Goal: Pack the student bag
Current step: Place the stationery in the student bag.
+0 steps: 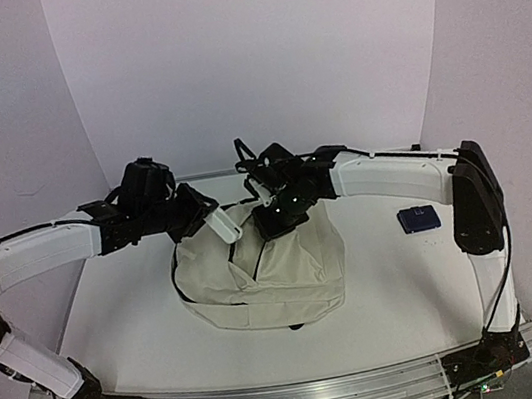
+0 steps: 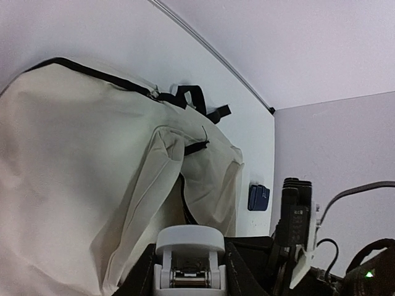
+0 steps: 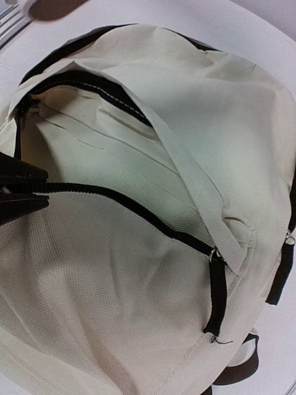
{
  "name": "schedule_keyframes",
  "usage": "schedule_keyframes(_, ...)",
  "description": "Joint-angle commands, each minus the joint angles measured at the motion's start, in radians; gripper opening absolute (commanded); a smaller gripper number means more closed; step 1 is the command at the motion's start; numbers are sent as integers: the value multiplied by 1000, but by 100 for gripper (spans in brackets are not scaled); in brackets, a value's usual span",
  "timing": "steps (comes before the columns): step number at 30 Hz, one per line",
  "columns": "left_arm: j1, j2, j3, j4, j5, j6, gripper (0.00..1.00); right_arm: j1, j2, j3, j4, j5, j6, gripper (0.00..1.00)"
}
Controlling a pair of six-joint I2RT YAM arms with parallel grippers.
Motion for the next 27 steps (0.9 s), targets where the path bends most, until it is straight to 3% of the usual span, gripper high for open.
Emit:
schedule_keyframes(1,-6,108,17,182,109,42,0,3,-71,66,-4,-4,4,0)
schedule_keyframes(11,-6,245,-92,606,191,14,0,3,-120,54,1,-43,18,0)
schedule_keyframes(16,-33,304,-71,631,247,86,2,1,-124,72,7,-81,12,0)
schedule_keyframes(21,-37,411,5,662,464,115,6,0,-119,87,9,-80,10,0)
schedule_keyframes(27,-50,475,31,699,598,106,10,-1,-110,103,15,-83,-6,0)
